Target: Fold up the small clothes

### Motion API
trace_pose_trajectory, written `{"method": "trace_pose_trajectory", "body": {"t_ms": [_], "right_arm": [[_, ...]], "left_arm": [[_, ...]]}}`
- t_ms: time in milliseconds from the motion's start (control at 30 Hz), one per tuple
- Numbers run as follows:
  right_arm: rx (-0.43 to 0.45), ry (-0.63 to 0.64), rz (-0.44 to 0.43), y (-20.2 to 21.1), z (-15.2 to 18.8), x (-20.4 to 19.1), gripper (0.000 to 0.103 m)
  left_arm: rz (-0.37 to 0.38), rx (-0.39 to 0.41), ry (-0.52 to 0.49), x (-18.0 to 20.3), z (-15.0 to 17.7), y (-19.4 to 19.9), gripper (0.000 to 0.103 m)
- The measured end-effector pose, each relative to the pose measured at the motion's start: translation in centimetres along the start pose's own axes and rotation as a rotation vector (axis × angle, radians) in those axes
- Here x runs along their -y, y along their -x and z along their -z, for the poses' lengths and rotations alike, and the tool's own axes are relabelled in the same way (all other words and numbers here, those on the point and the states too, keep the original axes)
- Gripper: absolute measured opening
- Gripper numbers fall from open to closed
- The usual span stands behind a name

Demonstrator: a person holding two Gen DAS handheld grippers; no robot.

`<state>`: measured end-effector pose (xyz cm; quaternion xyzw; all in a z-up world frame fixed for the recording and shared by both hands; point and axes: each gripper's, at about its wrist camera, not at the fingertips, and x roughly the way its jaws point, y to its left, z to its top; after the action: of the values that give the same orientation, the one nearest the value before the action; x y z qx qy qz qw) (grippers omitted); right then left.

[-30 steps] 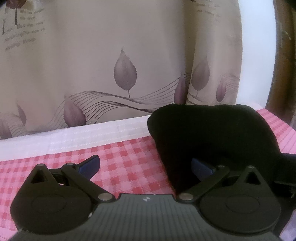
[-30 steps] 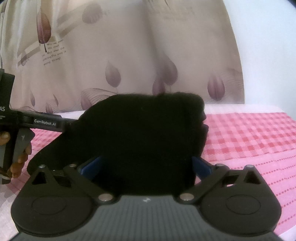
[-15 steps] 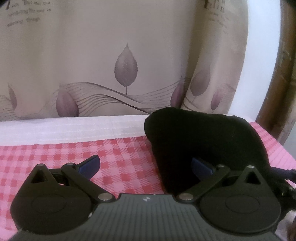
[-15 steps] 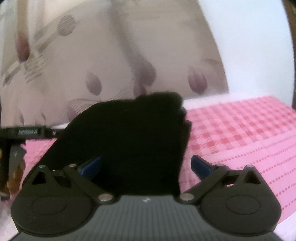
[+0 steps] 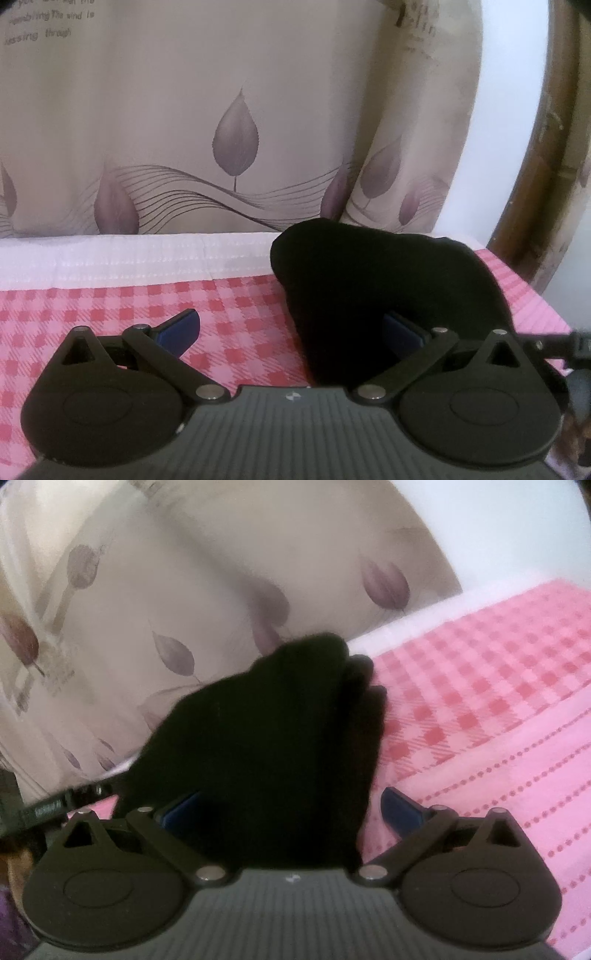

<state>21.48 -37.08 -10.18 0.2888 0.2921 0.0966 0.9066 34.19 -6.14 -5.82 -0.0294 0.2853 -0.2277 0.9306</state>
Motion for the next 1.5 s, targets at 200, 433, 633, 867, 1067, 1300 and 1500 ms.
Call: {"method": "trace_pose_trajectory", "body": {"t_ms": [200, 433, 633, 867, 1067, 1300, 1500], "right_arm": [[0.003, -0.054, -0.065, 0.1, -0.5, 1.2, 0.103], [-0.080, -0.070, -0.208, -1.1, -2.0, 2.5, 0.103], [-0.149, -0.023, -0.272, -2.8, -3.1, 2.1, 0.103], [-0.213, 0.011, -0.366, -3.4, -3.2, 1.7, 0.103], [-0.205, 0.036, -0.344, -4.4, -4.4, 2.2, 0.103], [-0.183, 0.071, -0.301, -4.2, -4.0, 1.5, 0.103], [-0.219, 0.135, -0.311, -4.4, -2.9, -0.3, 0.060]], "left_arm": [[0.087, -0.055, 0.043, -0.9, 0.0, -0.6, 0.103], [0.312, -0.179, 0.275, -4.4, 0.4, -4.0, 0.103], [0.460, -0.225, 0.263, -3.2, 0.1, -6.0, 0.099], [0.438, -0.192, 0.126, -0.9, 0.9, -5.9, 0.079], [0.453, -0.187, 0.167, -2.2, 1.0, -5.9, 0.072], [0.416, -0.159, 0.180, -2.0, 1.3, -5.4, 0.059], [0.376, -0.118, 0.225, -1.2, 1.7, -4.4, 0.044]]}}
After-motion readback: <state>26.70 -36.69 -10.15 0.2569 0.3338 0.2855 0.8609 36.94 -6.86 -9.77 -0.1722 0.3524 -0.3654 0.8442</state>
